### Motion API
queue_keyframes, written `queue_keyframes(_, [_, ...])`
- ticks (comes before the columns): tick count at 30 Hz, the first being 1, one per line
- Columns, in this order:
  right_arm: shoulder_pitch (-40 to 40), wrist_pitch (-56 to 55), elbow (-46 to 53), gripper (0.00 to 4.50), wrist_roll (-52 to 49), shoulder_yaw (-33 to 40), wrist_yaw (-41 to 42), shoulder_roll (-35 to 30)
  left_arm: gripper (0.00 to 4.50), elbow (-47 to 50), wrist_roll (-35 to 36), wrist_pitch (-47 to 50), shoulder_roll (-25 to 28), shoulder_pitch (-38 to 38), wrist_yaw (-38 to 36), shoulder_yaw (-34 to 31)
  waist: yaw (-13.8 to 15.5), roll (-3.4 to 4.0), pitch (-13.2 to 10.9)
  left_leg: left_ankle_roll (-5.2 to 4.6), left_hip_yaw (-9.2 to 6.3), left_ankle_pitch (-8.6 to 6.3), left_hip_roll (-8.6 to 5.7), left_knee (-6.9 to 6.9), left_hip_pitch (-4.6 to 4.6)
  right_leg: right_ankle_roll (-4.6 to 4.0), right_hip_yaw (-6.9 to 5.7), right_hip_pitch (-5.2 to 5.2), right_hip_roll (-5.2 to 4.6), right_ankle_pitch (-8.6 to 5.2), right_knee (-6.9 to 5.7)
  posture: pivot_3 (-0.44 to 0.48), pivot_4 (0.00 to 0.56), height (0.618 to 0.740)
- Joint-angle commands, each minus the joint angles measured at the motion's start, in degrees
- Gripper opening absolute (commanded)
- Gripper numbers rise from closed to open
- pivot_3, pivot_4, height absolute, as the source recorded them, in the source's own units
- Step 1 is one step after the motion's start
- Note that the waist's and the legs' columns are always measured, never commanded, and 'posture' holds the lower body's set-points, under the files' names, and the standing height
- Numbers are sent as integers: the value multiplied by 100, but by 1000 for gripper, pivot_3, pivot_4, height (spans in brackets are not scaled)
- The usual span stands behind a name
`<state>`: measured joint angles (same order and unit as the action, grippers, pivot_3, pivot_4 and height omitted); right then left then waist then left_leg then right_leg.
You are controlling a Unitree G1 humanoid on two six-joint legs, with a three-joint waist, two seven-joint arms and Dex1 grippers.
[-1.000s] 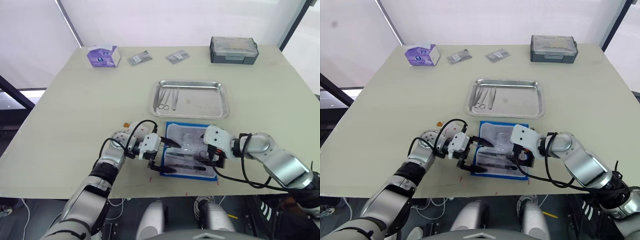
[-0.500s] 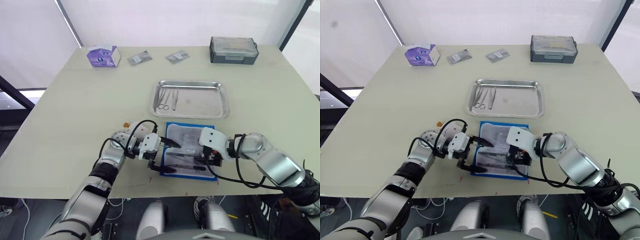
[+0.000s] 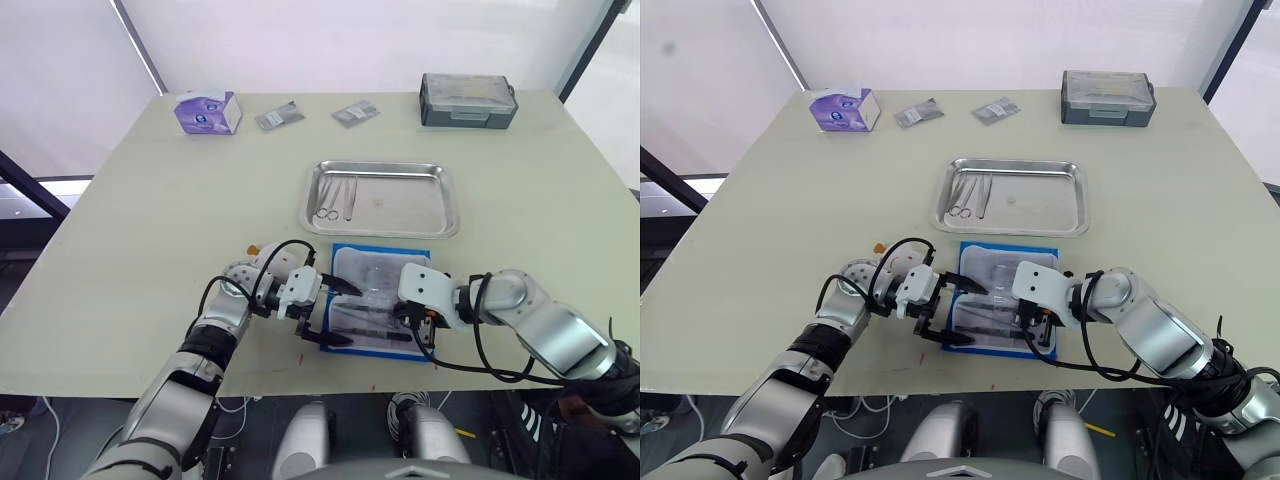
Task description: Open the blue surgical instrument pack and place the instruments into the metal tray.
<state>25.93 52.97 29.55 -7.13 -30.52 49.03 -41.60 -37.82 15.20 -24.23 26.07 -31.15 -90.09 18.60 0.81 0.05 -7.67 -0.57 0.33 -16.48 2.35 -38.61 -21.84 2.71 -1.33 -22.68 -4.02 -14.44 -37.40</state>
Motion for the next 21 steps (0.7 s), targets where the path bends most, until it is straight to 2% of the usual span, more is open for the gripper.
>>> queue_keyframes(1, [-95,-72,-51,74,67,9,-88,16,4500,-282,-390,76,-5,160,-227,204,-2,0,0,0,0,0,0,0,0,0,0,0,0,0,0,0,150,727])
queue_keyframes(14, [-290,-427,-238,74,109,119,-158,148,4500,-258,-381,107,11,138,-240,203,-10,-4,2,0,-1,0,0,0,2,0,-1,0,1,0,-1,0,150,727])
queue_keyframes(21, [-33,-261,127,74,95,129,43,-126,4500,-267,-390,97,2,128,-238,196,2,-4,2,0,-2,0,0,0,-3,0,-3,0,0,0,2,0,150,727])
